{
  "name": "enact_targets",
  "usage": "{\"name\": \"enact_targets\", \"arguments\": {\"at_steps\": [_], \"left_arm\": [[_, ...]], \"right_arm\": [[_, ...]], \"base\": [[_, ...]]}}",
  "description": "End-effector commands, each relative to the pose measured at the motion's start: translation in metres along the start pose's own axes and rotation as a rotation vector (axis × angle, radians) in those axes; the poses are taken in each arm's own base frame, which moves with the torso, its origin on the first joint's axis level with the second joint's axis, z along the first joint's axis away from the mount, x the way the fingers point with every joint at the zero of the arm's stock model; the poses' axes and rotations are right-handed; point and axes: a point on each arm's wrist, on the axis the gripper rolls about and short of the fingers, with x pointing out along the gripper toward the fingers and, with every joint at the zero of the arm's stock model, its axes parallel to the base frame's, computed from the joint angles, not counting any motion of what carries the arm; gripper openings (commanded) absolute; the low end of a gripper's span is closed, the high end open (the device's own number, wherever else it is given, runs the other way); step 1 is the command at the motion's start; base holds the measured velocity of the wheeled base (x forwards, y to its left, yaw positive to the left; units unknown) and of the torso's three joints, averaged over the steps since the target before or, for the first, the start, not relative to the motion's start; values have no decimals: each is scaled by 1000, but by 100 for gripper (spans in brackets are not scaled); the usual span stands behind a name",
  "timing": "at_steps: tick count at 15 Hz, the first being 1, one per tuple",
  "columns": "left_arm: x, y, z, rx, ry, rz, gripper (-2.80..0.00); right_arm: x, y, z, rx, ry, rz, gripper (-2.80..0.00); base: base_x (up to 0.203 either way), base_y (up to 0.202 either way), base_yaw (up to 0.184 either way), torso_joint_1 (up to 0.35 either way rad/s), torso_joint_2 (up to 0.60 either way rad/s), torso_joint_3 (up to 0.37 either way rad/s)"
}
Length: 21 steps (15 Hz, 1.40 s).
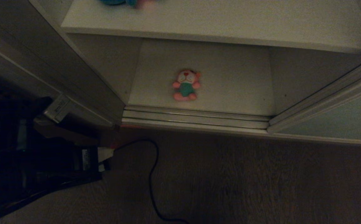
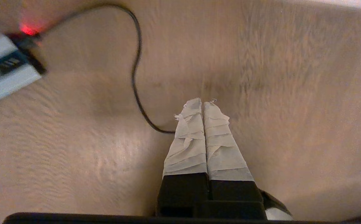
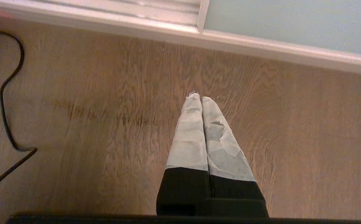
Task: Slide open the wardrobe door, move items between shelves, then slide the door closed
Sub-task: Place the pink doll on the higher shelf
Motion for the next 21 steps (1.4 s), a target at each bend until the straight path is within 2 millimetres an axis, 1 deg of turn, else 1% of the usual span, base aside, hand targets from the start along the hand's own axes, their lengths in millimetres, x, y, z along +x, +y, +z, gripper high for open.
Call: {"name": "enact_targets", "arguments": {"at_steps": [1, 3, 5, 7, 9, 15, 18, 21], "left_arm": [[17, -8, -3, -4, 56, -18, -280], [23, -14, -4, -7, 76, -34, -280], [25, -17, -2, -19, 79, -43, -280], [30, -19, -6, -27, 102, -44, -280], [32, -20, -5, -33, 100, -45, -280], [48, -27, 5, -53, 63, -61, -280], [62, -35, 11, -76, 50, -73, -280], [75, -41, 9, -79, 68, -77, -280]], "right_arm": [[0, 0, -1, -1, 4, 1, -280], [0, 0, -1, -1, 6, 0, -280], [0, 0, -1, -1, 4, 1, -280], [0, 0, -1, -1, 3, 1, -280], [0, 0, -1, -1, 4, 0, -280], [0, 0, -1, -1, 5, 0, -280], [0, 0, -1, -1, 5, 0, -280], [0, 0, -1, -1, 5, 1, -280]], "base": [[0, 0, 0, 3, 3, -193], [0, 0, 0, 4, 4, -195], [0, 0, 0, 4, 4, -202], [0, 0, 0, 2, 2, -200], [0, 0, 0, 4, 5, -198], [0, 0, 0, 3, 1, -195], [0, 0, 0, 3, 2, -198], [0, 0, 0, 5, 3, -198]]}}
